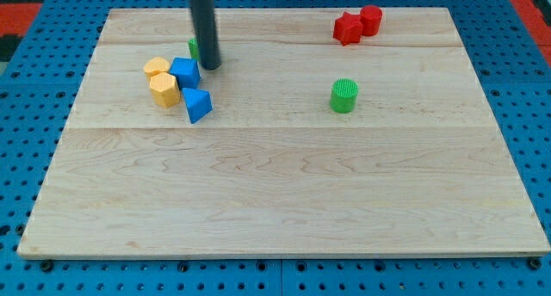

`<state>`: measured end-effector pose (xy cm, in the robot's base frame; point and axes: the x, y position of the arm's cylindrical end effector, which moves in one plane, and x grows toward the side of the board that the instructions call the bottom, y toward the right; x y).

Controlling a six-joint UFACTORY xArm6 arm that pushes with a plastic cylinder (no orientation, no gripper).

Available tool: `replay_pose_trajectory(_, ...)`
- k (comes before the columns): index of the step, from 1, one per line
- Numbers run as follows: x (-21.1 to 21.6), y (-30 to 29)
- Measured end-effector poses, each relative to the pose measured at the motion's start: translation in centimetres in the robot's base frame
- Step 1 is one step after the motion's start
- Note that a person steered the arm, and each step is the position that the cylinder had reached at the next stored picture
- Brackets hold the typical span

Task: Push the green circle closer to the green star

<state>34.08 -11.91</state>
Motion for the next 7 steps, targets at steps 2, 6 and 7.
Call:
replay_pose_trajectory(2, -6.0, 5.2)
replay_pose_trajectory(6, 4.9, 24.4)
replay_pose_trajectory(7, 8.6, 27.5)
